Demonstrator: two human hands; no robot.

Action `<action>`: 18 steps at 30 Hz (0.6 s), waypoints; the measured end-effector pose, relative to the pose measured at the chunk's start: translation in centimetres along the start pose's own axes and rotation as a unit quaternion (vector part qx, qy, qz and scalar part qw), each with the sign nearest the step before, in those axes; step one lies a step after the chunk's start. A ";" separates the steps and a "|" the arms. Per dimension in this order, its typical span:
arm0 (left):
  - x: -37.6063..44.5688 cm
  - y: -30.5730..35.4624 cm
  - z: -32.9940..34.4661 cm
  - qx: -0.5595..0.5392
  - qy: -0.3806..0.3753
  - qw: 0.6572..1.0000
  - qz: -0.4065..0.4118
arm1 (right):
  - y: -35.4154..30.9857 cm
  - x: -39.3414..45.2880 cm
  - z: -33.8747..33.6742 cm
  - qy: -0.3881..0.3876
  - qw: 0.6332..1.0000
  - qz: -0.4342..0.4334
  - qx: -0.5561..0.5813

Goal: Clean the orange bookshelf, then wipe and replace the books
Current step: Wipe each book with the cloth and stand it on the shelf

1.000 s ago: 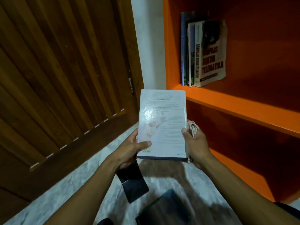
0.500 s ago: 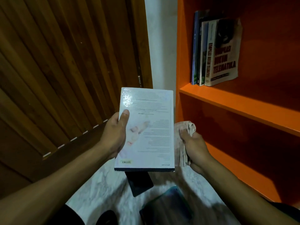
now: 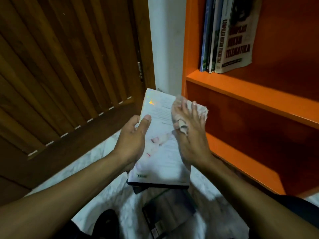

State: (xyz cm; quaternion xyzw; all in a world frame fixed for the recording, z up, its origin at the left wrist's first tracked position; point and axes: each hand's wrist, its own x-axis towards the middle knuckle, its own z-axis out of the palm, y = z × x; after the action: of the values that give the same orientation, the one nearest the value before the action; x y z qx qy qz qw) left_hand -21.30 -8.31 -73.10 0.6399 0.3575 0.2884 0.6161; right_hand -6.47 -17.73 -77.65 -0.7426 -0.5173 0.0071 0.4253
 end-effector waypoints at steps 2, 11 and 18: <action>1.0 0.7 -0.6 -0.039 0.023 0.999 -0.018 | -0.2 -1.2 1.2 -0.057 0.996 -0.061 -0.027; 4.6 1.7 -6.3 -0.086 0.166 0.981 -0.045 | -1.5 -4.7 2.8 -0.177 0.959 -0.184 0.121; 2.7 0.3 -6.4 -0.002 0.151 0.986 -0.075 | -3.0 -1.8 0.6 0.011 0.928 0.185 0.324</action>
State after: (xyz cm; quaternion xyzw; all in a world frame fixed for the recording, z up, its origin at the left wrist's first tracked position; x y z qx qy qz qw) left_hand -24.92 -2.36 -72.54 0.5588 0.4930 0.3354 0.5764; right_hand -9.86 -18.42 -76.89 -0.6469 -0.3353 0.2448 0.6396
